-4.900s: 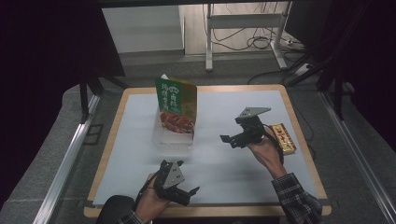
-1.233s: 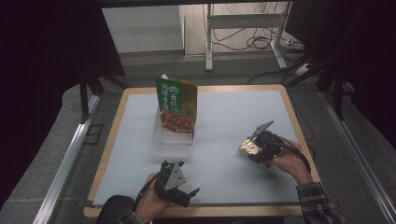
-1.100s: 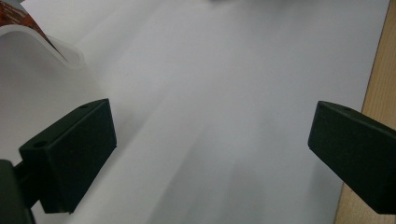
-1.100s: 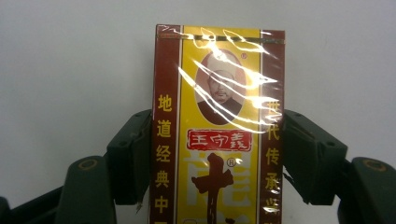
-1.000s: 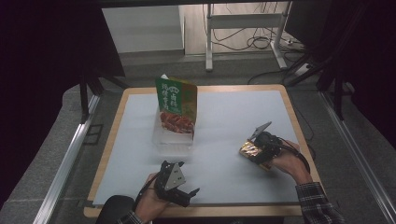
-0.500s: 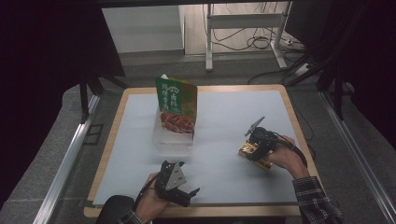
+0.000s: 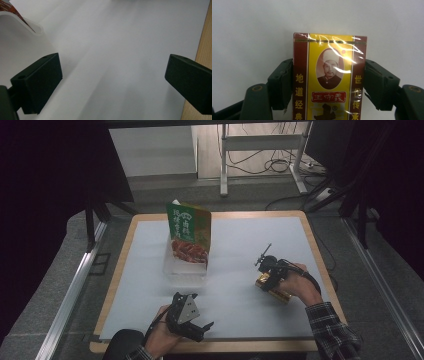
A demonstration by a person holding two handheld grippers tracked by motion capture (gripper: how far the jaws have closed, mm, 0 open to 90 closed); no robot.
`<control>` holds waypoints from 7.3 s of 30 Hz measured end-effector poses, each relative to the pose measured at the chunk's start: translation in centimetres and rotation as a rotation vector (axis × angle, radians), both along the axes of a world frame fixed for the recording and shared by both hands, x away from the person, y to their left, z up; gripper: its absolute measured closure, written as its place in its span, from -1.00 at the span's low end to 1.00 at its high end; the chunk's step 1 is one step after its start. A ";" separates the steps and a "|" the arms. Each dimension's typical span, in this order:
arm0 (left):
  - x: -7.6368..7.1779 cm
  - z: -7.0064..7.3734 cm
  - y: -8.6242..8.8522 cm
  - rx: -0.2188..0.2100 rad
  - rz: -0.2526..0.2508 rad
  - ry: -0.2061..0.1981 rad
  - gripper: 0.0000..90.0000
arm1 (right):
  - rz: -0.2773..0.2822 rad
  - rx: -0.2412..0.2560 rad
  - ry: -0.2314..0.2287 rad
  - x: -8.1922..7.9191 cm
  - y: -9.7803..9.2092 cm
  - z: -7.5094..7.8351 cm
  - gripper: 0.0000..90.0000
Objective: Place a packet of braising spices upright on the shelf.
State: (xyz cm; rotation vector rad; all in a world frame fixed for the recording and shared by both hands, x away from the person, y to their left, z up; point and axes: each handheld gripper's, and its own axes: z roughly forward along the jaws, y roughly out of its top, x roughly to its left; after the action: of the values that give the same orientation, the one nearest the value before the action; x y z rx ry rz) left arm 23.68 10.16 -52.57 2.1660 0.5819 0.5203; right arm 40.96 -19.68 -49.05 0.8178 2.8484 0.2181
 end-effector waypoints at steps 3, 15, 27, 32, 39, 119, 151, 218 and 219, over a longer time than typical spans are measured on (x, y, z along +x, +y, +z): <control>0.0 0.0 0.0 -0.004 0.001 -0.003 -0.98 | -0.011 0.012 0.005 0.0 -0.1 0.2 -0.29; -0.1 0.1 0.0 -0.007 0.002 -0.004 -0.98 | -0.035 0.194 -0.096 -0.9 -1.6 2.3 -0.28; -0.1 0.1 0.0 -0.011 0.003 -0.004 -0.98 | -0.049 0.334 -0.184 -1.7 -2.7 3.7 -0.28; -0.1 0.1 0.0 -0.009 0.003 -0.005 -0.98 | -0.061 0.396 -0.232 -1.9 -3.3 4.1 -0.28; 0.0 0.0 0.0 -0.006 0.002 -0.004 -0.98 | -0.064 0.480 -0.297 -2.2 -3.8 4.5 -0.28; -1.5 0.8 2.0 -0.020 0.061 -0.017 -0.98 | 0.052 0.991 -0.421 -2.0 9.6 6.2 -0.28; -1.6 0.8 1.9 -0.018 0.060 -0.018 -0.98 | 0.092 1.043 -0.395 -1.3 16.3 4.4 -0.28; -1.4 0.6 1.8 0.012 0.059 -0.011 -0.98 | 0.112 0.811 -0.220 -1.2 15.8 1.3 -0.81; -1.4 0.6 1.8 0.012 0.060 -0.010 -0.98 | 0.115 0.793 -0.221 -1.3 15.4 1.4 -0.83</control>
State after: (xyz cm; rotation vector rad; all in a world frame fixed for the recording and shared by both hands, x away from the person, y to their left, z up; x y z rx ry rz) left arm 22.26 11.96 -52.02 2.1612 0.6412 0.5678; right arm 39.62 -4.25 -47.61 0.6685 2.5630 1.4102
